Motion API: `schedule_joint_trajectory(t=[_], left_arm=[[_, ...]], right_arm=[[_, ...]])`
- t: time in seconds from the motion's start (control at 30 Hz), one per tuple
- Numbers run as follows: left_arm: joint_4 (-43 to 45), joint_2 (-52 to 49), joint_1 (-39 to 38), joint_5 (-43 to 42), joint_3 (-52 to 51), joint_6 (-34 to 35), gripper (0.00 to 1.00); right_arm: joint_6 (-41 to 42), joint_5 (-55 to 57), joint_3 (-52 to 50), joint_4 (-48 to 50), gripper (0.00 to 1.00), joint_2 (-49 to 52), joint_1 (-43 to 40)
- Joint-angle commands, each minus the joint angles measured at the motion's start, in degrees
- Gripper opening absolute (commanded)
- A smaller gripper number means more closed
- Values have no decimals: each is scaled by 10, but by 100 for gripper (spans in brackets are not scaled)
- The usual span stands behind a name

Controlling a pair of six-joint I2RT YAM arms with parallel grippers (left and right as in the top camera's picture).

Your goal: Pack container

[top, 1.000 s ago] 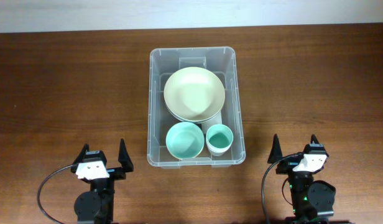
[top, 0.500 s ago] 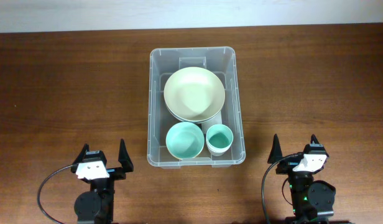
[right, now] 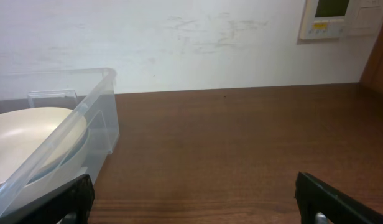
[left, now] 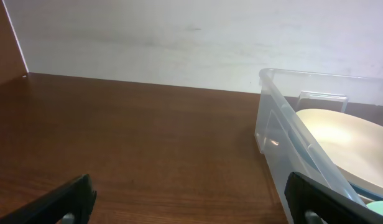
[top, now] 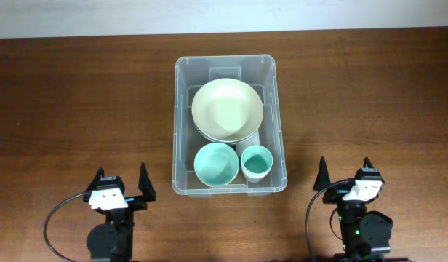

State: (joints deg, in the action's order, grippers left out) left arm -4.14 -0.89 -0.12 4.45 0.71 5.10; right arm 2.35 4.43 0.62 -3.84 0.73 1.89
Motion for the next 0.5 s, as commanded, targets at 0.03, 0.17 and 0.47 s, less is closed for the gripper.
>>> schedule_joint_trajectory(t=[0.03,0.17,0.47], left_arm=[[-3,6,1,-8,-2,-9,100],[-2,6,1,-8,-2,-9,99],[-3,6,1,-8,-2,-9,100]], right_arm=[[-4,-1,-3,-4,99,-4,-4],[-4,-2,-3,-4,99,-4,-4],[-4,-2,-3,-4,99,-4,-4]])
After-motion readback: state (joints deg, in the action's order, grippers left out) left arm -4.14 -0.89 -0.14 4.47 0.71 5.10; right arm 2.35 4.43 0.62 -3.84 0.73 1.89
